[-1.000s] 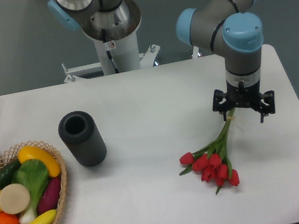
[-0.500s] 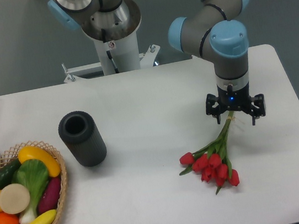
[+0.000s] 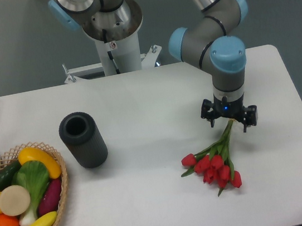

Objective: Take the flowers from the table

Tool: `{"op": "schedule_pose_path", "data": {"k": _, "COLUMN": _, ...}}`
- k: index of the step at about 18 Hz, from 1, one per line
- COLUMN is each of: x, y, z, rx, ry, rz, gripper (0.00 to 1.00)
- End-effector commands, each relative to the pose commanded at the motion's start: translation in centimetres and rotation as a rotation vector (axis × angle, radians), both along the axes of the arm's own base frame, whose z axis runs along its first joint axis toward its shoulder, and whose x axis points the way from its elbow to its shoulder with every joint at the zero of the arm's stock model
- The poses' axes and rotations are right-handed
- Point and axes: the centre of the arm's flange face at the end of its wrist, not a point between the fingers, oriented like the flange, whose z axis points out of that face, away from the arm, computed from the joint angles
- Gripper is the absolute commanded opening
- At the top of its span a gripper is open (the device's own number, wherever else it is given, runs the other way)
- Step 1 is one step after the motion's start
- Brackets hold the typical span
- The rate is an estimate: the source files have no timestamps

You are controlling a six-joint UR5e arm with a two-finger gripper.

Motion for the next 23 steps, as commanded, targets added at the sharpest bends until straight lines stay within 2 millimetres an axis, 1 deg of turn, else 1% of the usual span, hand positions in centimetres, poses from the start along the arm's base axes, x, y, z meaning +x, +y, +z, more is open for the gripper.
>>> {"op": "schedule_pose_path", "data": {"k": 5, "x": -0.1, "y": 0.0, "z": -1.3, "rx": -0.009, "ry": -0.020, "rz": 0.000, "gripper": 1.00}}
{"op": "schedule_pose_path", "data": {"k": 7, "x": -0.2, "y": 0.2, "z": -2.3, "rx": -0.018, "ry": -0.032, "rz": -0.001, "gripper": 0.99}}
{"op": "schedule_pose_path", "data": {"k": 8, "x": 0.0, "y": 0.5, "z": -2.4, "rx": -0.021, "ry": -0.031, "rz": -0.010, "gripper": 0.89}}
{"op": "schedule_pose_path", "data": {"k": 11, "x": 0.2, "y": 0.7, "z": -2.5, "rx": -0.023, "ry": -0.034, "rz": -0.031, "gripper": 0.48}}
{"op": "schedule_pose_path", "data": {"k": 12, "x": 0.2, "y": 0.6, "z": -2.3, "rx": -0.021, "ry": -0.032, "rz": -0.033, "gripper": 0.20}}
{"op": "schedule_pose_path", "data": {"k": 13, "x": 0.1, "y": 0.5, "z": -2.1, "rx": -0.019, "ry": -0.030, "rz": -0.033, "gripper": 0.00}}
{"op": "schedule_pose_path", "data": {"k": 14, "x": 0.1, "y": 0.5, "z": -1.9, "rx": -0.015, "ry": -0.030, "rz": -0.032, "gripper": 0.00}}
{"op": "schedule_pose_path", "data": {"k": 16, "x": 0.1, "y": 0.3, "z": 0.5, "rx": -0.005, "ry": 0.004, "rz": -0.018, "gripper": 0.00}}
{"op": "schedule_pose_path", "data": {"k": 17, "x": 0.3, "y": 0.3, "z": 1.0, "rx": -0.006, "ry": 0.006, "rz": -0.019, "gripper": 0.00}}
{"op": "schedule_pose_path", "data": {"k": 19, "x": 0.3, "y": -0.2, "z": 2.7, "rx": -0.004, "ry": 0.014, "rz": -0.011, "gripper": 0.00}}
{"op": "schedule_pose_path", "data": {"k": 21, "x": -0.5, "y": -1.2, "z": 5.4, "rx": 0.006, "ry": 0.038, "rz": 0.011, "gripper": 0.00}}
{"op": "schedule_pose_path", "data": {"k": 23, "x": -1.6, "y": -2.4, "z": 7.2, "rx": 0.007, "ry": 0.032, "rz": 0.039, "gripper": 0.00}}
